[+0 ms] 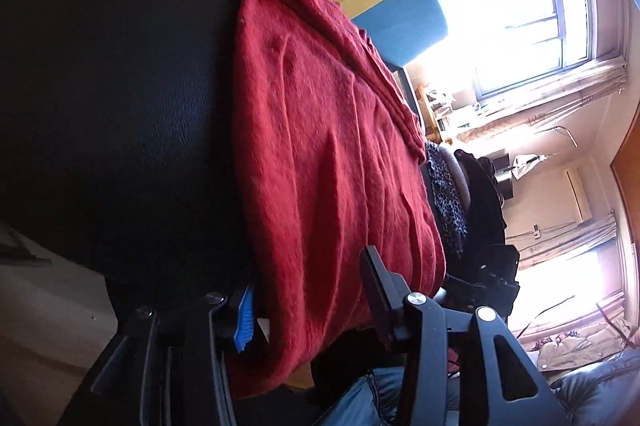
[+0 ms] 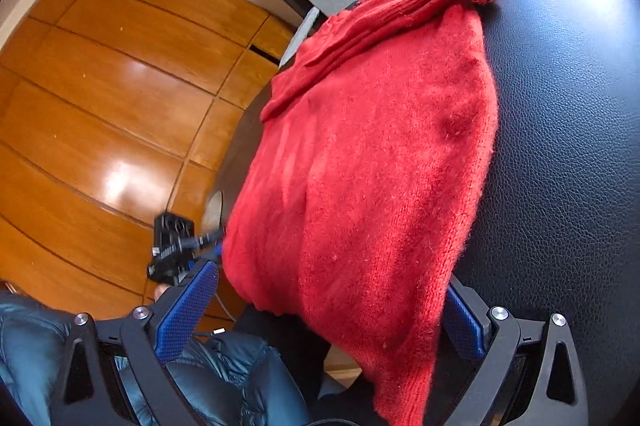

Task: Fold clothes

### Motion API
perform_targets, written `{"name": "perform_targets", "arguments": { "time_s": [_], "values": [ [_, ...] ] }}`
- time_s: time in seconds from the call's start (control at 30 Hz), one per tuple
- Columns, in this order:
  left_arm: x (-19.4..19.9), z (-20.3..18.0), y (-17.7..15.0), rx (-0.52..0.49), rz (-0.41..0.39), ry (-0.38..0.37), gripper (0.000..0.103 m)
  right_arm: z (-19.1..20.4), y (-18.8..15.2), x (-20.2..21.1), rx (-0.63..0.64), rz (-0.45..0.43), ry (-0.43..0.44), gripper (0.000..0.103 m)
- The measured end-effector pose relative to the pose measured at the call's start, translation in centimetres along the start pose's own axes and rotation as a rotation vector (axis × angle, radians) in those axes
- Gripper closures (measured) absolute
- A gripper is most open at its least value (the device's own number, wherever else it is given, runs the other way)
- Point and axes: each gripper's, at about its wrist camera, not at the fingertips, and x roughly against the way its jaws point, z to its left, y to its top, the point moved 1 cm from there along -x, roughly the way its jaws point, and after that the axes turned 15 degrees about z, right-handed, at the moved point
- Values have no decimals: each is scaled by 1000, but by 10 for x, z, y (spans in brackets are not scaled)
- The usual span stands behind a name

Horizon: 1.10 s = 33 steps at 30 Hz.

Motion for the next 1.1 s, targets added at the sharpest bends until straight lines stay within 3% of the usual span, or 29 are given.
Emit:
{"name": "perform_targets", "arguments": {
  "time_s": [0.33,0.37,0.53,0.57,0.6,0.7,0.73,0.8,0.87,1.0,1.1],
  "values": [
    [-12,-25,-9,-84,29,166,63,9,-16,-11,82,64,-61,2],
    [-13,-27,-10,-97,27,187,63,8,-18,-10,73,61,-65,8],
    [-11,-28,-17,-121,7,229,61,-3,-22,-14,45,45,-103,57],
    [-11,-29,-17,-127,9,241,61,-6,-21,-15,36,39,-103,61],
    [-12,-30,-17,-133,11,253,64,-9,-20,-16,30,34,-101,66],
    [-11,-29,-15,-140,23,317,90,-10,-18,-17,35,45,-88,70],
    [-10,-28,-13,-140,26,330,94,-10,-18,-20,37,59,-87,79],
    [-5,-25,-14,-140,42,308,95,-9,-19,-26,41,88,-85,89],
    [2,-26,-16,-160,48,280,95,-5,-21,-30,47,103,-70,90],
    [24,-25,-21,-169,52,154,95,3,-28,-36,62,115,-27,91],
    [43,-25,-20,-156,24,17,95,14,-28,-31,69,88,13,92]
  ]
}}
